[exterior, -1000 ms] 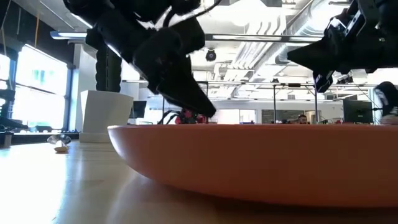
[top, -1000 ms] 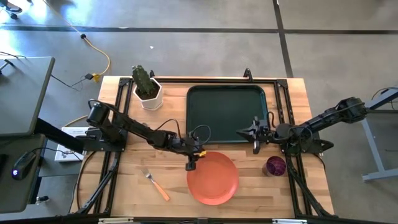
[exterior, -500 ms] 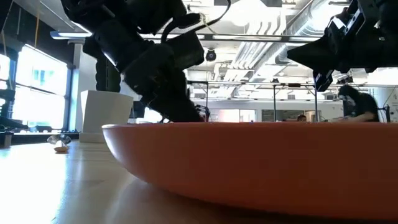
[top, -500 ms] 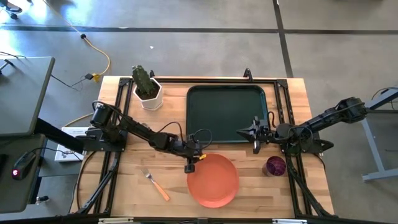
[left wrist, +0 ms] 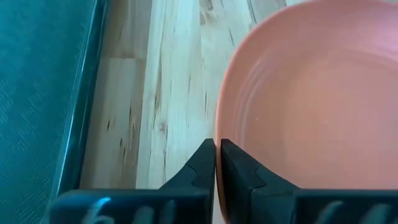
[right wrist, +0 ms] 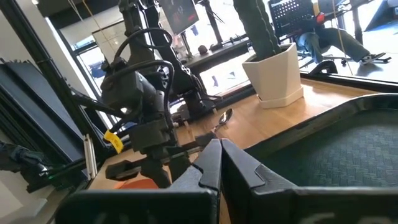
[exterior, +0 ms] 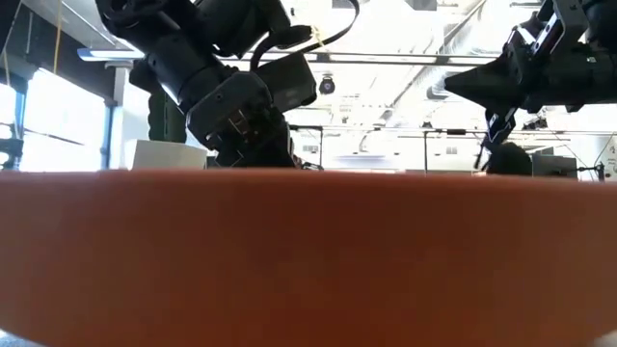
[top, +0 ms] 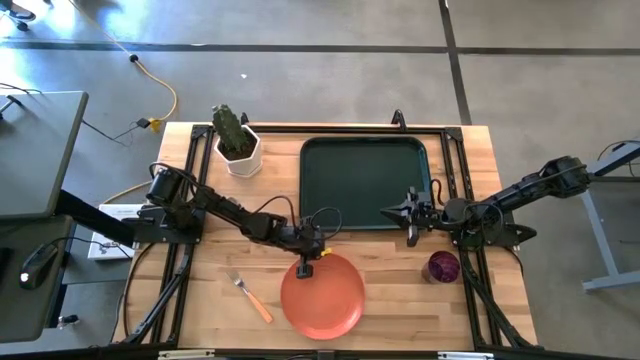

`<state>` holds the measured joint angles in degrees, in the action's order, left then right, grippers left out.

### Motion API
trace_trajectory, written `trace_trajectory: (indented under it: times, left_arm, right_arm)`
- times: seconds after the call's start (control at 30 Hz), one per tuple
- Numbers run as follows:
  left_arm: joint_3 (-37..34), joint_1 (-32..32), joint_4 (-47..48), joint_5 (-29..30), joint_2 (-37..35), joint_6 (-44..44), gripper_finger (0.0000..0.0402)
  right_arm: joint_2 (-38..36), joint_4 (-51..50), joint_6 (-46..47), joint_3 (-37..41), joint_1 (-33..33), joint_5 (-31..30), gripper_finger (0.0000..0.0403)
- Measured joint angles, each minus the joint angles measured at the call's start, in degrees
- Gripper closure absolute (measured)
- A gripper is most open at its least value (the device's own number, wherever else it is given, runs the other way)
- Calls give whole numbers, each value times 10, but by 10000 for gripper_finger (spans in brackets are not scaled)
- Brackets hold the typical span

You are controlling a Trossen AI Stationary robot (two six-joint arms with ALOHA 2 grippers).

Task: Pick and place plate/cup/fork/spoon on tray
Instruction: Put the orange plate on the black tray

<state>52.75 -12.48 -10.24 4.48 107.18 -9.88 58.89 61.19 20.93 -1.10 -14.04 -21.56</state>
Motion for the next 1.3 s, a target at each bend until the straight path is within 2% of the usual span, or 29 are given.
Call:
trace_trajectory:
  times: [0.2, 0.4, 0.6, 0.7, 0.8, 0.9, 1.0, 1.07, 1.17, 1.3]
  left_arm:
    - [8, 23, 4, -12, -5, 5, 398]
    - [33, 67, -6, -33, -38, 11, 399]
    - [46, 125, -15, -23, -86, 27, 399]
    - [45, 156, -14, -23, -102, 28, 400]
    - [45, 186, -29, -21, -107, 30, 400]
    - [45, 217, -57, -22, -107, 30, 400]
    - [45, 246, -91, -20, -99, 18, 400]
    - [45, 262, -107, -7, -94, 9, 398]
    - [45, 282, -100, 28, -92, 13, 397]
    - [44, 301, -68, 52, -83, 18, 396]
  right_arm:
    - [0, 5, 17, 0, 0, 0, 402]
    - [0, 31, 55, 0, 0, -42, 402]
    - [-1, 176, -65, -1, -10, -29, 402]
    - [-1, 230, -128, -7, -15, 9, 402]
    - [-1, 228, -182, -43, -18, 87, 402]
    - [0, 153, -221, -100, -18, 183, 402]
    - [0, 30, -245, -165, -18, 216, 402]
    - [1, -62, -246, -208, -18, 187, 402]
    - [16, -157, -231, -258, -17, 107, 402]
    - [53, -181, -220, -293, -17, -9, 402]
